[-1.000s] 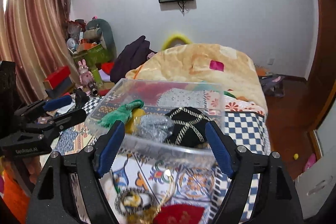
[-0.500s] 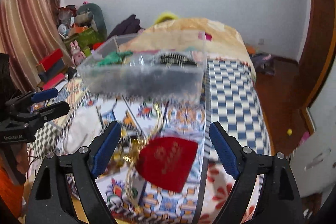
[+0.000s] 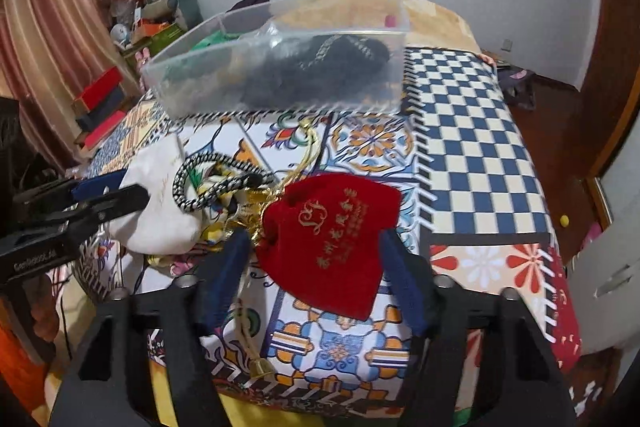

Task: Organize soft objects
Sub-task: 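Grasp the white drawstring pouch with the left gripper while the right grasps the red pouch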

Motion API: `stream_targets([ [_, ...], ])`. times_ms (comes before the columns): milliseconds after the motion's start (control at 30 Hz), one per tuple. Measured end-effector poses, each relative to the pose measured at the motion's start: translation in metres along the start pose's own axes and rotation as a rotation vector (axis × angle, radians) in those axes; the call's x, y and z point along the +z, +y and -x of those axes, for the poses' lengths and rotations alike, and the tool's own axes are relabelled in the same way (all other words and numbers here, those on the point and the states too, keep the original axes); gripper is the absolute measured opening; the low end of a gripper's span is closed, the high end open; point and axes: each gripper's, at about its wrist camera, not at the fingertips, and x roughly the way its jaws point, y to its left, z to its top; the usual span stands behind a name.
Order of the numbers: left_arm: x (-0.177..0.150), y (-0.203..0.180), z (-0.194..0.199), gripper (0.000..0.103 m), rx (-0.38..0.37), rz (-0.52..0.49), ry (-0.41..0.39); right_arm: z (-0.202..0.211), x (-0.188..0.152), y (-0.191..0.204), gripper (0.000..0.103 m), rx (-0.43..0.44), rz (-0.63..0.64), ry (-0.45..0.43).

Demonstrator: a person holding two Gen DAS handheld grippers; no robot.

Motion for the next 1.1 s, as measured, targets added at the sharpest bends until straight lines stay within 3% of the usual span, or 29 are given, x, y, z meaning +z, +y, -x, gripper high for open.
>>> stream_targets([
  [100, 0.0, 0.006, -0.002, 0.022, -0.014, 0.024, 0.007, 0.003, 0.0, 0.005, 0.036, 0.008, 0.019, -0.009],
  [167, 0.0, 0.009, 0.001, 0.013, -0.019, 0.033, -0.004, 0.005, 0.002, 0.005, 0.018, 0.009, 0.024, -0.014],
  [233, 0.001, 0.008, 0.007, 0.009, -0.014, 0.027, -0.02, 0.006, 0.003, 0.005, 0.01, -0.004, 0.02, -0.017],
  [533, 0.014, 0.003, 0.036, 0.006, 0.002, 0.009, -0.115, 0.02, 0.008, 0.001, 0.007, -0.017, 0.013, -0.082],
  [667, 0.023, 0.003, 0.054, 0.006, 0.019, 0.002, -0.171, 0.023, 0.011, -0.001, 0.008, -0.032, 0.013, -0.069],
  [700, 0.025, 0.002, 0.058, 0.006, 0.019, 0.0, -0.184, 0.022, 0.013, -0.002, 0.008, -0.037, 0.006, -0.064],
  [733, 0.028, 0.002, 0.063, 0.006, 0.022, -0.002, -0.199, 0.021, 0.014, -0.003, 0.015, -0.036, -0.003, -0.055],
  [833, 0.036, 0.002, 0.074, 0.006, 0.038, -0.011, -0.237, 0.015, 0.015, -0.006, 0.059, -0.031, -0.03, -0.044],
  [1100, 0.051, 0.003, 0.085, 0.006, 0.049, -0.021, -0.295, -0.016, 0.022, -0.004, 0.063, -0.043, -0.042, 0.018],
])
